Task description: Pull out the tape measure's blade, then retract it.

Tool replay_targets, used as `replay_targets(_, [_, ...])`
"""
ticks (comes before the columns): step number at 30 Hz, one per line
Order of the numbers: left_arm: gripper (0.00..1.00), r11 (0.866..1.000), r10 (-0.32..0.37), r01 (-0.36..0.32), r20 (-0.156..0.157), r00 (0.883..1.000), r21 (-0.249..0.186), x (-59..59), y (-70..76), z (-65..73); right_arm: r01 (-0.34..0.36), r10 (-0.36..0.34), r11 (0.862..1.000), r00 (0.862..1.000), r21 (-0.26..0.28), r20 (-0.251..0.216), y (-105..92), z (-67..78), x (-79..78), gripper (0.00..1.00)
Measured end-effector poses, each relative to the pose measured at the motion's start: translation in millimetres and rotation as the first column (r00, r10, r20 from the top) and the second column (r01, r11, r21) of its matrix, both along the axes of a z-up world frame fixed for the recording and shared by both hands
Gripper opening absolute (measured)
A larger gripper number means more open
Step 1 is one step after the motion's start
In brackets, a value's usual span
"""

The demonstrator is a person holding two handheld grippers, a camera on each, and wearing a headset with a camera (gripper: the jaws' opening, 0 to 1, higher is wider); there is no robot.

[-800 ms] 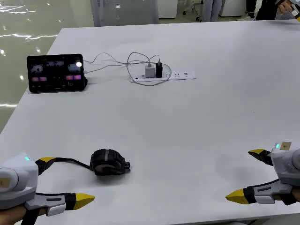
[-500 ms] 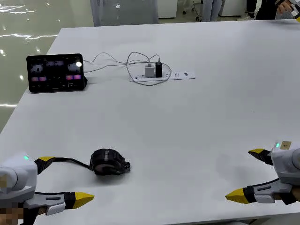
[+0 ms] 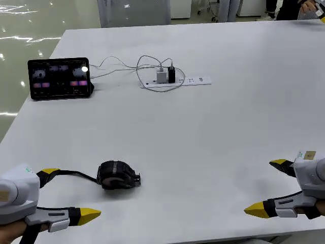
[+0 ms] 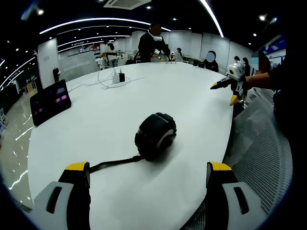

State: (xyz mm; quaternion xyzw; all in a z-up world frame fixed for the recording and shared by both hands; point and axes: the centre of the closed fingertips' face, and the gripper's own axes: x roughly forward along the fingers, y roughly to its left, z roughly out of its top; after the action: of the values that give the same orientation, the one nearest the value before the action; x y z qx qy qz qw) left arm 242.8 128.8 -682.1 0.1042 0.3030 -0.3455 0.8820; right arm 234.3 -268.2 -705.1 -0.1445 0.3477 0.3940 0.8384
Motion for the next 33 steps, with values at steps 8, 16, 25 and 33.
replay_targets(8, [0.99,0.997,-0.063,0.064,-0.015,0.998,0.044,4.6,-2.9,0.6,-0.054,0.054,0.999,0.998,-0.003,0.016,10.1,4.1,6.7,0.99])
replay_targets(16, [0.99,0.982,-0.168,0.169,-0.013,0.986,0.090,9.7,-11.2,4.3,-0.108,0.108,0.994,0.994,-0.004,0.036,24.3,11.8,15.2,0.99])
replay_targets(25, [0.99,0.963,-0.246,0.247,-0.029,0.969,0.111,19.9,-22.3,8.5,-0.159,0.160,0.987,0.986,-0.010,0.041,36.1,16.7,20.5,0.99])
replay_targets(33, [0.99,0.928,-0.335,0.340,-0.056,0.941,0.153,24.1,-31.0,4.4,-0.189,0.189,0.982,0.981,-0.014,0.045,39.3,16.3,27.2,0.99])
